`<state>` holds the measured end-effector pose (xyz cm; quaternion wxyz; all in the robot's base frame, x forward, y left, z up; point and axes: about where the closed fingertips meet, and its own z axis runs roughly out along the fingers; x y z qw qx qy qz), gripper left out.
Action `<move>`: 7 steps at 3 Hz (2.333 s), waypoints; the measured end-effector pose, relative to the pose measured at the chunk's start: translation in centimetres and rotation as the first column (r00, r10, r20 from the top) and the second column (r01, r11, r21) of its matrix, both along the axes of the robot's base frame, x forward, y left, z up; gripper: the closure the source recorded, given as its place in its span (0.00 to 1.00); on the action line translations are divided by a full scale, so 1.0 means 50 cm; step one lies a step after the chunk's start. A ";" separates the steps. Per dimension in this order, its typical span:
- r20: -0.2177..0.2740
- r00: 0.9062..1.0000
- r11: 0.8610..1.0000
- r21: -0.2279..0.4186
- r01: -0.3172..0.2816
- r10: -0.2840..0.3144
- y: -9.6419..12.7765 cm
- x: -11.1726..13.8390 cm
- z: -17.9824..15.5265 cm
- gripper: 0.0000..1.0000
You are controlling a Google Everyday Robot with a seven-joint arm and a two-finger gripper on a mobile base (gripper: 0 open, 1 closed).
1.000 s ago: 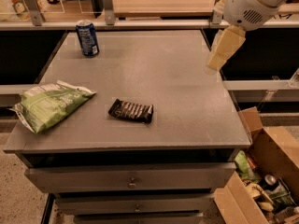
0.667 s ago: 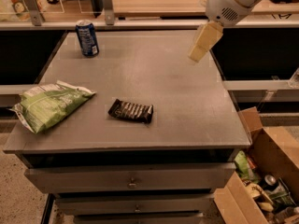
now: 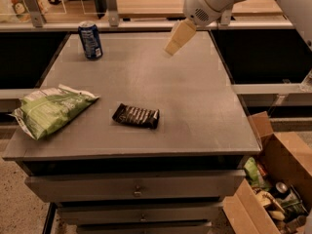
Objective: Move pepsi can near rxbar chocolate
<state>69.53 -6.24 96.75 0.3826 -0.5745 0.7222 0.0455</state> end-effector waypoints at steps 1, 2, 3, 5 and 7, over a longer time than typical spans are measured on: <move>0.000 1.000 1.000 0.000 0.000 0.000 0.000 0.000 0.000 0.00; 0.040 0.999 0.996 0.086 -0.033 0.029 0.023 0.010 0.000 0.00; 0.109 0.991 0.972 0.213 -0.097 0.075 0.091 0.039 0.000 0.00; 0.138 0.989 0.929 0.359 -0.096 0.050 0.209 0.112 -0.016 0.00; 0.105 0.993 0.896 0.434 -0.092 0.052 0.306 0.177 -0.039 0.00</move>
Offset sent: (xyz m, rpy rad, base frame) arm 0.0136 0.0282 0.0066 0.2803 -0.1312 0.0934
